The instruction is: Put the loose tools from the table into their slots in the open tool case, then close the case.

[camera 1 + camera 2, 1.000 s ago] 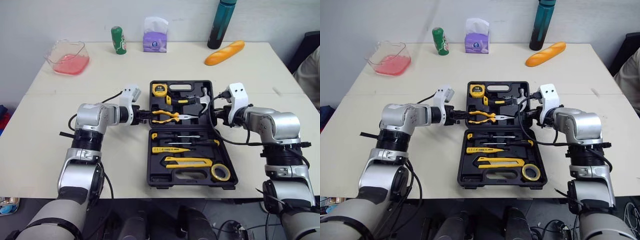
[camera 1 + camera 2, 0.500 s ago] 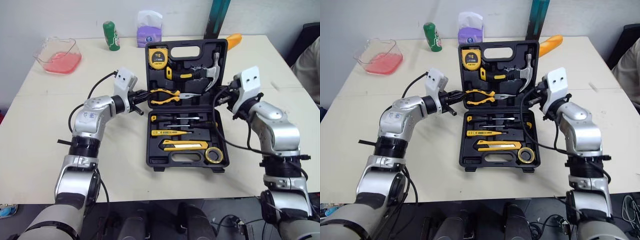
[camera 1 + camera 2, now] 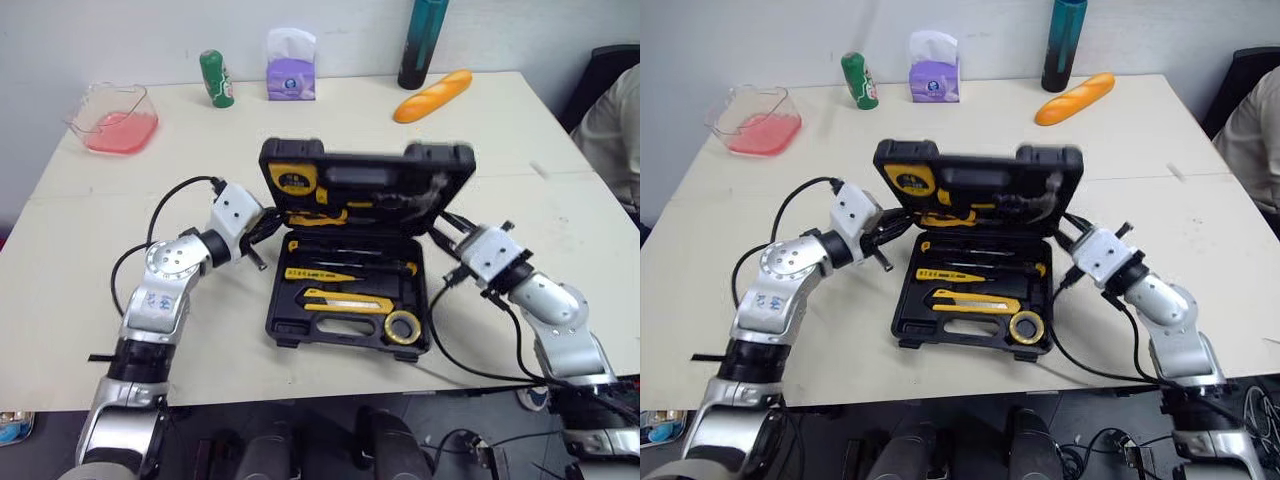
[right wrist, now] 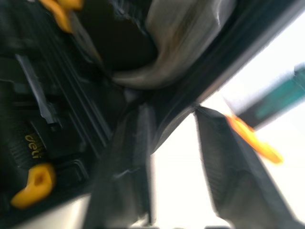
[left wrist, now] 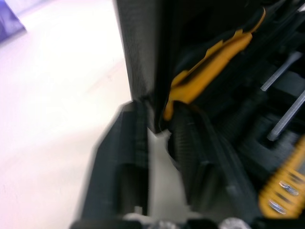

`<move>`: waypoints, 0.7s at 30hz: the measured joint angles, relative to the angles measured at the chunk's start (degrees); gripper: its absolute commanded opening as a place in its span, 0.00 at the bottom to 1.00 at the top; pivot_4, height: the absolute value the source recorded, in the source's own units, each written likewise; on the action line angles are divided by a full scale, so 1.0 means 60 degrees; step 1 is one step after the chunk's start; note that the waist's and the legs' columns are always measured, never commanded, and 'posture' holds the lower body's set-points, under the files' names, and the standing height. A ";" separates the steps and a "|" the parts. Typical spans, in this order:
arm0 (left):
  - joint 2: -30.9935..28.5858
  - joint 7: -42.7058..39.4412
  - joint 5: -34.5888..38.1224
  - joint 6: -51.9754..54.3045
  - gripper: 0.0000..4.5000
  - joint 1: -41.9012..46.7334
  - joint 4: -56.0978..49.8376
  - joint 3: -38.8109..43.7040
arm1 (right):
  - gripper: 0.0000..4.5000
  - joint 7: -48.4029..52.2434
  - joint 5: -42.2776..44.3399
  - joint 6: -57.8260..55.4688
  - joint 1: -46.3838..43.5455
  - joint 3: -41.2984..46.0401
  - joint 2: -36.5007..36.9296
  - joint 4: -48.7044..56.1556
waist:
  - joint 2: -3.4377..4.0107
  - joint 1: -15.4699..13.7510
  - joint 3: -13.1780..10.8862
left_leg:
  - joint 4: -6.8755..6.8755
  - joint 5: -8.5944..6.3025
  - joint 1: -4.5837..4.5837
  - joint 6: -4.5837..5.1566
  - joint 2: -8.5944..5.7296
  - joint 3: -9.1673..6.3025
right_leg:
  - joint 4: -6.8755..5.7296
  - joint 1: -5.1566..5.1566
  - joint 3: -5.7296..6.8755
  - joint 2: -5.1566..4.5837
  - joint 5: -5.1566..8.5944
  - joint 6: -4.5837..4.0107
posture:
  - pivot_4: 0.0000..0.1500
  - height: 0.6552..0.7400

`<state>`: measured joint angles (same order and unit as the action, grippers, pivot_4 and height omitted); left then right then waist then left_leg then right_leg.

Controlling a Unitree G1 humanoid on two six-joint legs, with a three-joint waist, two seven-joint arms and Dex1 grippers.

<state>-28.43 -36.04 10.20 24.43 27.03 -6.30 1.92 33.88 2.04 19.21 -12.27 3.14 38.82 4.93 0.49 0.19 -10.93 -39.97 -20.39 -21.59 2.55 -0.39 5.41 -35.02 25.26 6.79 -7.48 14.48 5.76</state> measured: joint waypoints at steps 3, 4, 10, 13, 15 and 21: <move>-0.1047 -0.0910 0.2086 0.2317 0.77 -0.0836 -0.1761 0.0965 | 0.71 0.1083 0.1011 -0.0336 0.1181 0.0420 0.1074 0.1878 | -0.0004 0.0008 -0.0002 | -0.0002 -0.0009 0.0015 -0.0015 0.0021 -0.0007 | 0.0000 -0.0015 -0.0036 -0.0001 0.0007 -0.0013 | 1.00 0.94; -0.1713 -0.1380 0.2741 0.2998 0.85 -0.1298 -0.2316 0.1395 | 0.71 0.1498 0.1441 -0.0633 0.1755 0.0666 0.1532 0.2503 | -0.0004 0.0012 -0.0002 | 0.0000 -0.0023 0.0039 -0.0031 0.0040 -0.0013 | 0.0011 -0.0043 -0.0061 -0.0005 0.0013 -0.0024 | 1.00 0.94; -0.4958 -0.4682 0.5476 0.5598 0.85 -0.5093 -0.3266 0.4775 | 0.71 0.4731 0.4880 -0.5065 0.6903 0.4307 0.3493 0.4770 | -0.0015 -0.0222 -0.0015 | -0.0016 -0.0069 0.0149 -0.0025 0.0070 -0.0070 | 0.0116 -0.0203 -0.0027 -0.0002 0.0034 -0.0060 | 1.00 0.94; -0.5846 -0.5946 0.5502 0.5441 0.85 -0.5999 -0.2312 0.5640 | 0.71 0.6055 0.6473 -0.7107 0.8398 0.6074 0.3483 0.4947 | -0.0023 -0.0308 -0.0005 | -0.0011 -0.0206 0.0248 0.0002 0.0093 -0.0106 | 0.0182 -0.0315 0.0004 -0.0005 0.0051 -0.0090 | 1.00 0.94; -0.5856 -0.5835 0.5262 0.5003 0.85 -0.5484 -0.1787 0.5372 | 0.71 0.5958 0.6994 -0.7678 0.8091 0.6315 0.3463 0.5098 | -0.0020 -0.0307 0.0010 | -0.0011 -0.0209 0.0244 0.0005 0.0093 -0.0107 | 0.0186 -0.0312 -0.0020 -0.0017 0.0053 -0.0099 | 1.00 0.94; -0.5461 -0.5064 0.4932 0.4264 0.85 -0.3245 -0.0777 0.3881 | 0.71 0.5570 0.7333 -0.8612 0.7438 0.6115 0.3460 0.5639 | -0.0004 -0.0296 0.0005 | 0.0023 -0.0172 0.0220 -0.0053 0.0104 -0.0075 | 0.0149 -0.0262 -0.0004 0.0006 0.0047 -0.0102 | 1.00 0.94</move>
<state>-61.19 -66.42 39.79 50.01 7.57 -10.97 25.21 67.30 46.04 -32.46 32.35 39.83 59.58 38.77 0.46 -1.59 -10.90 -39.83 -21.42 -20.27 2.23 0.23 4.96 -34.12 23.68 6.77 -7.44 14.76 5.15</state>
